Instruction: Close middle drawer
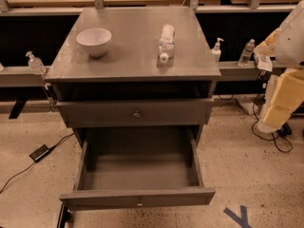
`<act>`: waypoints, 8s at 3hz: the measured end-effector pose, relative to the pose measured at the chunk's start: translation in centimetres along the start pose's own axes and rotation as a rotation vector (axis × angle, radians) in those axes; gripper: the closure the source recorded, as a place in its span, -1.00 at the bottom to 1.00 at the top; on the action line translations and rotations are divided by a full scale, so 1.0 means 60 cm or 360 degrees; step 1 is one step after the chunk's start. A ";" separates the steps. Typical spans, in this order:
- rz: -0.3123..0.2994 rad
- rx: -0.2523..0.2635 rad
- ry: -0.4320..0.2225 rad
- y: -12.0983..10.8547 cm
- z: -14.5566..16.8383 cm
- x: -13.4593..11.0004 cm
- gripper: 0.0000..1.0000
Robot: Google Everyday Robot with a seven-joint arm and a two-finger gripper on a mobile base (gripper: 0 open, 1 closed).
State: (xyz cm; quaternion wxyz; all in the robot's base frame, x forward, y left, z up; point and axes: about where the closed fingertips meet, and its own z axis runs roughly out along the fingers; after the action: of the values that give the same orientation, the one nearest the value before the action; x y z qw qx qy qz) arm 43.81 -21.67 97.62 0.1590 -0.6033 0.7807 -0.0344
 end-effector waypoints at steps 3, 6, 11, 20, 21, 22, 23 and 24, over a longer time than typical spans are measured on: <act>0.0077 -0.0298 -0.0289 0.087 0.182 -0.023 -1.00; 0.0160 -0.0668 -0.0464 0.181 0.422 -0.031 -1.00; 0.0132 -0.0926 -0.0716 0.232 0.667 -0.059 -1.00; -0.0017 -0.0456 -0.0788 0.373 0.919 -0.070 1.00; 0.0029 -0.0432 -0.0808 0.351 0.947 -0.051 1.00; 0.0075 -0.0385 -0.0826 0.318 0.968 -0.028 1.00; 0.0072 -0.0381 -0.0824 0.314 0.968 -0.028 1.00; 0.0059 -0.0365 -0.0816 0.295 0.970 -0.028 1.00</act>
Offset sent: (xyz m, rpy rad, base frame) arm -0.0169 0.0419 -0.1513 0.2897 0.2403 0.0161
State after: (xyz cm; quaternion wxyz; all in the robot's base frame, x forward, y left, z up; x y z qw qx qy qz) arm 44.58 -7.25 38.50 0.2826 -0.5920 0.7247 0.2109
